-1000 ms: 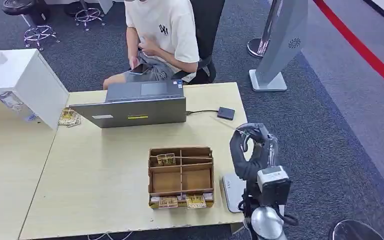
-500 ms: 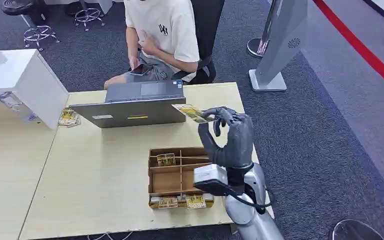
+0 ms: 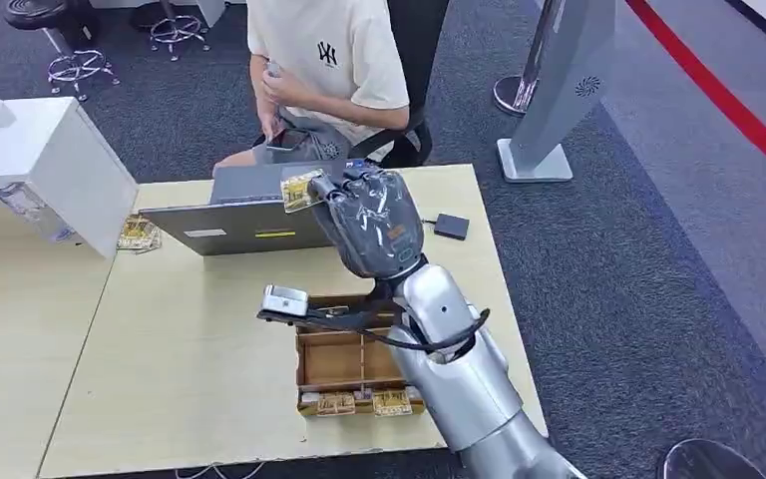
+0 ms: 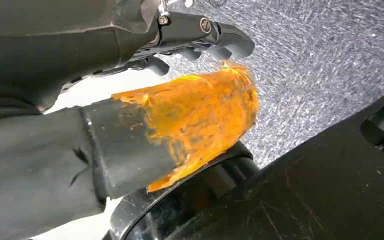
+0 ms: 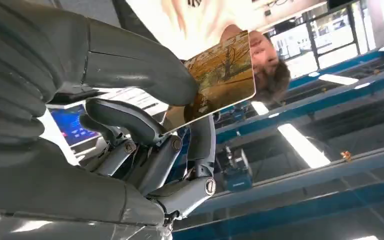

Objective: Pass the card to the sensor for recognition and then transmit it.

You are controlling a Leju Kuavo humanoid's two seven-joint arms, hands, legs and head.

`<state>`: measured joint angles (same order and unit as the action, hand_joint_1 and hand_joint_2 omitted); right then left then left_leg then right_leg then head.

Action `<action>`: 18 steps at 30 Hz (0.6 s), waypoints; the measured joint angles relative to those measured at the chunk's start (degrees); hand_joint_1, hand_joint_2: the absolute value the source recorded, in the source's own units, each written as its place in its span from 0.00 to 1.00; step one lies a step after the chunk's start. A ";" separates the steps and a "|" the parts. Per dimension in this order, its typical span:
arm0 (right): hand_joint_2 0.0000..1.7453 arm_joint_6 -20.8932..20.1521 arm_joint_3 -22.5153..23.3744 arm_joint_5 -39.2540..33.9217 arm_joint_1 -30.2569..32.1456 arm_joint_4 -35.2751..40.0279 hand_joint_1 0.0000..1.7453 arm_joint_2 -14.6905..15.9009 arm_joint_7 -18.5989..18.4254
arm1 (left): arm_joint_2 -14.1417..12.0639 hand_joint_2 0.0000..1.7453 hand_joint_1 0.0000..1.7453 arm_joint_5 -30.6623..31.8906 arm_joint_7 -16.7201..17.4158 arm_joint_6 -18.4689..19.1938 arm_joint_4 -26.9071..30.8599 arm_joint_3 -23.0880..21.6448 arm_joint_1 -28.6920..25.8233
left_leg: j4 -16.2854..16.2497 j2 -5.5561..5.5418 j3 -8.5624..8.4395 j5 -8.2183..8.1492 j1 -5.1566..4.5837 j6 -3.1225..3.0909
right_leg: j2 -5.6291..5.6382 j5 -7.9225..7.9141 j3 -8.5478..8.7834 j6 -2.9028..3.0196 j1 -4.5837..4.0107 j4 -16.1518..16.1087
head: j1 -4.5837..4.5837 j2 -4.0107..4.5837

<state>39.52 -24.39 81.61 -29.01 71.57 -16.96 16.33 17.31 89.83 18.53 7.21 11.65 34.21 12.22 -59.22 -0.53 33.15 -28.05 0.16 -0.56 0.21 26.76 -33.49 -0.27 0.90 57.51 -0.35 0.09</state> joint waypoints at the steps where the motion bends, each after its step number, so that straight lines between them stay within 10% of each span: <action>1: 1.00 0.00 -0.28 0.81 -0.69 -1.09 1.00 -0.09 -0.95 | 0.00 0.00 0.00 0.00 -0.02 0.15 0.00 -0.09 0.00 | 0.00 0.00 0.00 0.00 0.00 0.00 | 0.01 0.00 0.00 0.00 0.00 0.00 | 0.02 0.00; 18: 1.00 0.06 -3.08 5.67 -12.55 -20.66 1.00 -0.09 -14.95 | 0.19 0.00 0.00 0.00 -0.42 1.68 -0.02 -2.82 -0.78 | 0.00 0.01 0.00 0.00 0.00 0.00 | 0.01 0.00 -0.03 0.00 0.00 0.00 | 0.00 0.00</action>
<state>39.58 -27.47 87.27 -41.56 50.91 -17.05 1.38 17.51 89.83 18.12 8.90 11.63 31.39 11.44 -59.22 -0.52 33.14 -28.05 0.17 -0.56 0.23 26.77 -33.52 -0.27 0.89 57.51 -0.35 0.09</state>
